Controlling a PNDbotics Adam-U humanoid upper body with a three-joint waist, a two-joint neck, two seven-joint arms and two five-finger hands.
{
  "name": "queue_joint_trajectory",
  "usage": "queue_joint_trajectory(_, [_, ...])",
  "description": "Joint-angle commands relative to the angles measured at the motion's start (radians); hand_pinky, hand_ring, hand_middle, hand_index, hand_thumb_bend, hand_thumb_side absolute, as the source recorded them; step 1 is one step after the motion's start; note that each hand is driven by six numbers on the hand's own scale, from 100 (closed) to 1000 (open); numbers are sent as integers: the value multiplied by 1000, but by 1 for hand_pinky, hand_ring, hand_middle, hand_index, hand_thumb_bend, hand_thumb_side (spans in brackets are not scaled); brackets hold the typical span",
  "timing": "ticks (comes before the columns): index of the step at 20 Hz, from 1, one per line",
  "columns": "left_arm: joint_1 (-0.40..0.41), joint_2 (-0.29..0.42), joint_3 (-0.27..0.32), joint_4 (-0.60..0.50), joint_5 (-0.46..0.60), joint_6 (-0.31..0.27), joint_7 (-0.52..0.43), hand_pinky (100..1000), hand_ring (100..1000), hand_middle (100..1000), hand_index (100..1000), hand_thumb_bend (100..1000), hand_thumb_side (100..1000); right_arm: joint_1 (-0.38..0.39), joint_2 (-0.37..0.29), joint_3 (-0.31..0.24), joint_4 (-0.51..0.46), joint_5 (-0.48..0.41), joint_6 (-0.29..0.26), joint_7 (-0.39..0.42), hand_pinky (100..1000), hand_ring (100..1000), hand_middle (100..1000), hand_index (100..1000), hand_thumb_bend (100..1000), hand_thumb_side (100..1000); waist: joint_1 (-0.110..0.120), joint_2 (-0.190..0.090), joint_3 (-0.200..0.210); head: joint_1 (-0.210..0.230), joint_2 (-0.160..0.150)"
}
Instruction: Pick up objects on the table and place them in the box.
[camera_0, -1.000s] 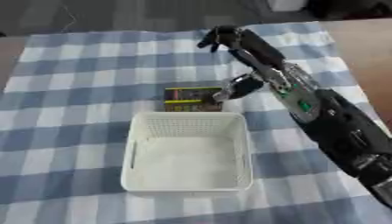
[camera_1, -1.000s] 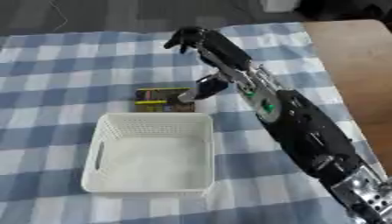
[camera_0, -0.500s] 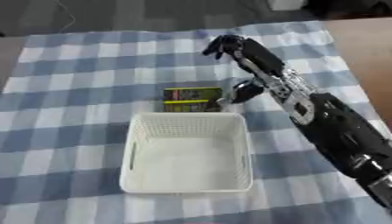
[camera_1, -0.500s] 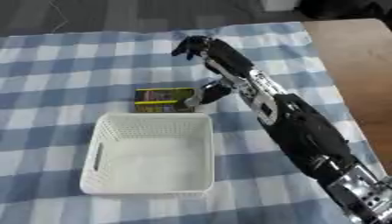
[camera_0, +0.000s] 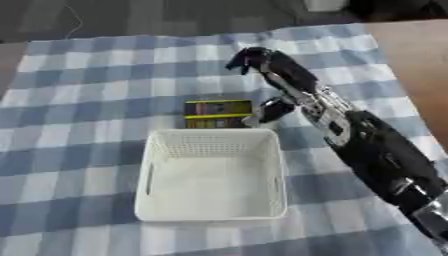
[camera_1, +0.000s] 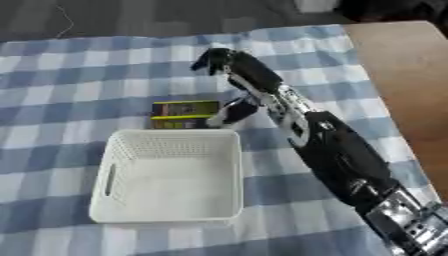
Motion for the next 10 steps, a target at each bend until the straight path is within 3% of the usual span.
queue_joint_trajectory(1, [-20,7,1,-11,9,-2,-6,628,639,783,808,776,610,-7,2,-1,5,-3,3,17,100,570,698,791,910,541,-1,-18,4,-14,-12])
queue_joint_trajectory(10, [-28,3,-1,-11,13,-2,-8,629,640,783,808,777,609,2,18,3,35,29,-8,30,100,571,694,786,906,547,-5,-18,11,-11,-10])
